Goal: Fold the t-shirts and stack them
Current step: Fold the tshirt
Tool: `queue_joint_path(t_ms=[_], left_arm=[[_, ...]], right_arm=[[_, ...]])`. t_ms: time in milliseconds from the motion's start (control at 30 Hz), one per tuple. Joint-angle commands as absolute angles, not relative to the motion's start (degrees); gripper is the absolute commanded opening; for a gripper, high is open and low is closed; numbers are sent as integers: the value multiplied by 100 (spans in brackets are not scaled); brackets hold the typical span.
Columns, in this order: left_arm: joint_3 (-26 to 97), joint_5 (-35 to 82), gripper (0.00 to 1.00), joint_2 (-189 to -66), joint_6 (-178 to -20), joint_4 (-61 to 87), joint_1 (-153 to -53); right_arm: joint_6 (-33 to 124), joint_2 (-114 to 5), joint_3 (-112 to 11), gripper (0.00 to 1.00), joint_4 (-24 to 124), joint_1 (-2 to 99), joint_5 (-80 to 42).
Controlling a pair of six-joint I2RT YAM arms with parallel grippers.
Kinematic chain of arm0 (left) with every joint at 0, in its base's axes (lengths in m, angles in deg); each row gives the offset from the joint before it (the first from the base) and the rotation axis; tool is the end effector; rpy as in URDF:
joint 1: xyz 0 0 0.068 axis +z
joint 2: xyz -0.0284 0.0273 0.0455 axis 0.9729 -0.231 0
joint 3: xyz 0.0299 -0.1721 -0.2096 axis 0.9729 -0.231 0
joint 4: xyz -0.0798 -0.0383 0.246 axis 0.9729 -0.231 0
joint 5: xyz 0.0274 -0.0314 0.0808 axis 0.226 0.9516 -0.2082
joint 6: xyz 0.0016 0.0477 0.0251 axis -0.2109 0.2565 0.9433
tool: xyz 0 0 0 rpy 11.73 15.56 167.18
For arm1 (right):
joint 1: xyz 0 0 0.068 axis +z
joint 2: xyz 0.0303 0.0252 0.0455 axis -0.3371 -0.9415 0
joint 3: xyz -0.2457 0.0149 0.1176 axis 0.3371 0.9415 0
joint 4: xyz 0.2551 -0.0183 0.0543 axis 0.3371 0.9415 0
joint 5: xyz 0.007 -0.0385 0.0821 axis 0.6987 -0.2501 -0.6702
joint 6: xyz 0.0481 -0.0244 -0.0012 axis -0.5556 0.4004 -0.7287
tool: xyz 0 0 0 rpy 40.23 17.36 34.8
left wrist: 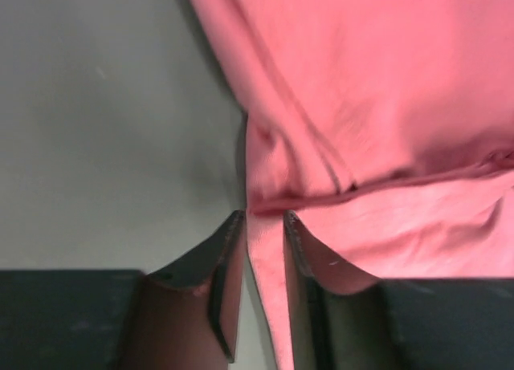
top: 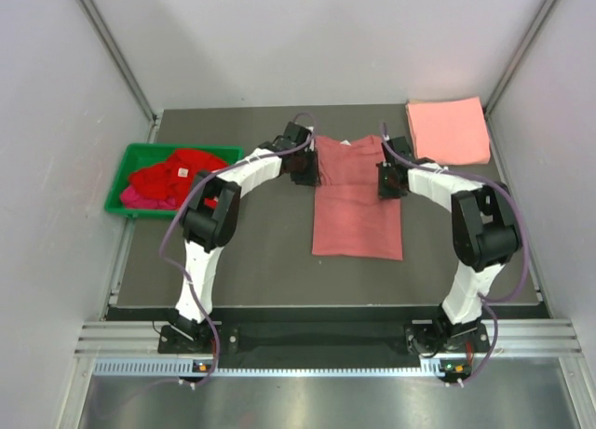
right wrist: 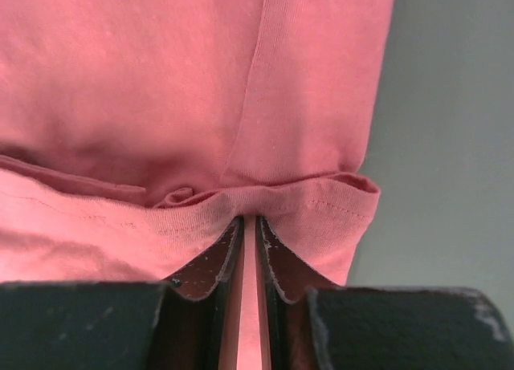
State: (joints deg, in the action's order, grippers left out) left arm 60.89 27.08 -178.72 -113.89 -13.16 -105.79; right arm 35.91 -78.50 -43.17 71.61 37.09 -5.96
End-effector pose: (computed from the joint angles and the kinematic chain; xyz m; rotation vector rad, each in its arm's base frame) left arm 0.4199 -0.2424 0.1741 0.1471 2.5879 -0.6406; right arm 0.3606 0.1097 0.1765 0.0089 2.5982 0.1013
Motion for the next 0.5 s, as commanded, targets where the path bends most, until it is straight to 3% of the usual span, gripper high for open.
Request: queue_joint_path(t_ms=[0,133,467], left_arm=[[6593,2607,32,-17762,-11148,-894,-10442],[6980,2640,40,-18033,-11253,-752,-10170],[8263,3221,43,-19300,-11358,-253,-9888]], right_arm=[[3773,-7481,-4695,12,7103,3701,-417],[3606,-7015,-4695,15,7270,3719,-680],[2553,-6119,-3651,14,6640,4553,-1559]])
